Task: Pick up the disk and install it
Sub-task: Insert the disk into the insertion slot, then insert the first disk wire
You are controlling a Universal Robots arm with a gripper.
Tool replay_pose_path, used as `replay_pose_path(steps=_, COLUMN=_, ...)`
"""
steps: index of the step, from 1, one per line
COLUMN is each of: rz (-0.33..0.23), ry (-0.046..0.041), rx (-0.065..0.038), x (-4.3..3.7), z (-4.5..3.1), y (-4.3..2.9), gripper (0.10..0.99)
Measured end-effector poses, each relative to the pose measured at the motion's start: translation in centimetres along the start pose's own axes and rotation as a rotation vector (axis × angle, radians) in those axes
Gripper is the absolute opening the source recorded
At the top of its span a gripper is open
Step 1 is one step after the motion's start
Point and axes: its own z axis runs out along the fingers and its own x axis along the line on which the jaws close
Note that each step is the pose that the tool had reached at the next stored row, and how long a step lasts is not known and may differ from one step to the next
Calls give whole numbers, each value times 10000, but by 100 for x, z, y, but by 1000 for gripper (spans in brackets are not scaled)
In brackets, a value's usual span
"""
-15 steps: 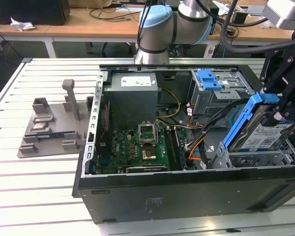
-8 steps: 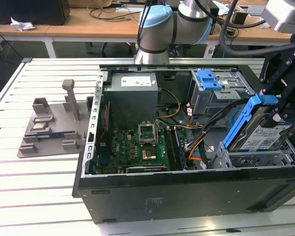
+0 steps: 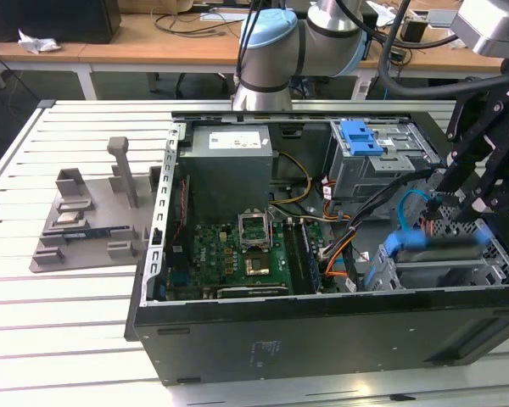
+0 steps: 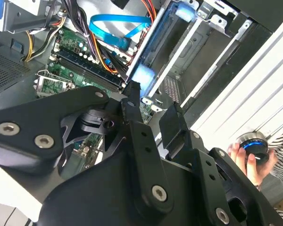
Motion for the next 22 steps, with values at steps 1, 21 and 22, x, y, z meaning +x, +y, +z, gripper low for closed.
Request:
replay_pose_path(steps=1, rz=0, ry=0, rx=0, x=0, z=0, y=0, gripper=443)
replay_pose_path(steps=21, rz=0, ry=0, rx=0, x=1, z=11, y=-1, gripper=106)
replay_pose_path(steps=22, rz=0, ry=0, rx=1, x=1, z=12, y=-1, gripper=106)
